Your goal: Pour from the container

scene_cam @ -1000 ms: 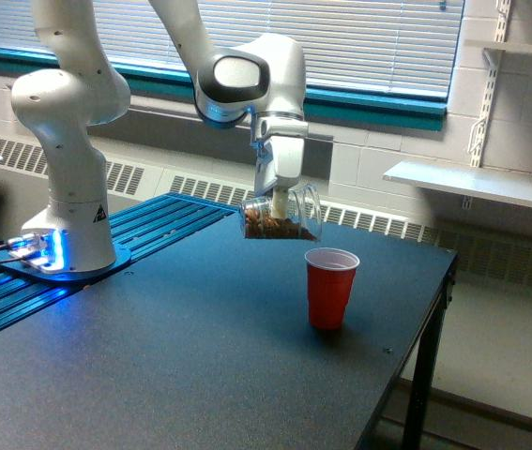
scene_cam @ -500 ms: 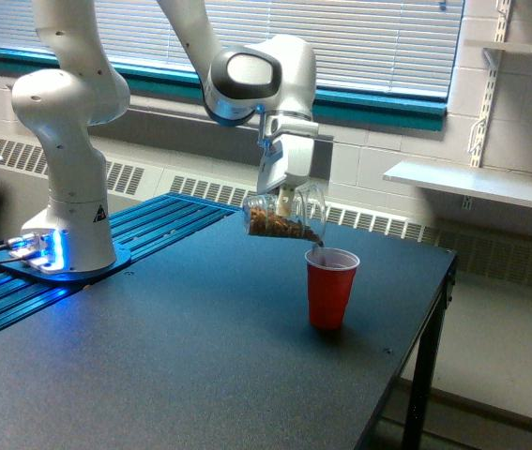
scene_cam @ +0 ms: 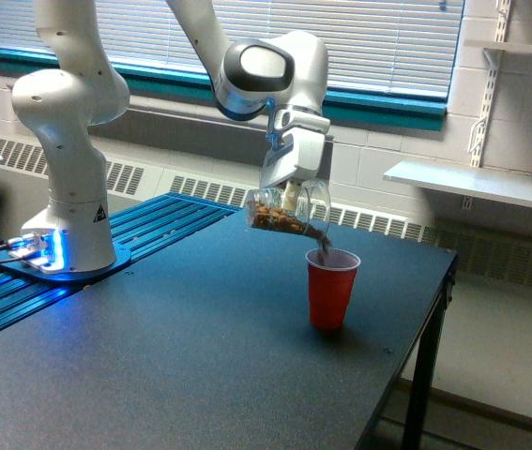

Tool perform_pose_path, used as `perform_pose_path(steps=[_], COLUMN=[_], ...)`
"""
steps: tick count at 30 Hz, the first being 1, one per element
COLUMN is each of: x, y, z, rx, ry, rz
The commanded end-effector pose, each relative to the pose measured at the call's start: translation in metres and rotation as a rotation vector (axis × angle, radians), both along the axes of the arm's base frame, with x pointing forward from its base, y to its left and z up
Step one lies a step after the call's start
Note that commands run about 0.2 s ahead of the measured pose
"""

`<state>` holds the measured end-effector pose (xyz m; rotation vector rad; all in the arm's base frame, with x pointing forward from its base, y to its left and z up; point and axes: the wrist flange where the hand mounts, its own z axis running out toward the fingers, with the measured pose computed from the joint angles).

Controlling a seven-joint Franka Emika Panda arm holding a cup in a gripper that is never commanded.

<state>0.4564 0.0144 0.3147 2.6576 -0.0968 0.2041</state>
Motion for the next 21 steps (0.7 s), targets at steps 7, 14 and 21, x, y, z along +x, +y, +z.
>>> perform_pose_path(steps=[7, 14, 21], x=[0.012, 0.015, 0.018], y=[0.009, 0.013, 0.014], z=[0.015, 0.016, 0.018], rx=[-0.058, -0.078, -0.104], ry=[0.053, 0.080, 0.105], rz=[0.063, 0.083, 0.108])
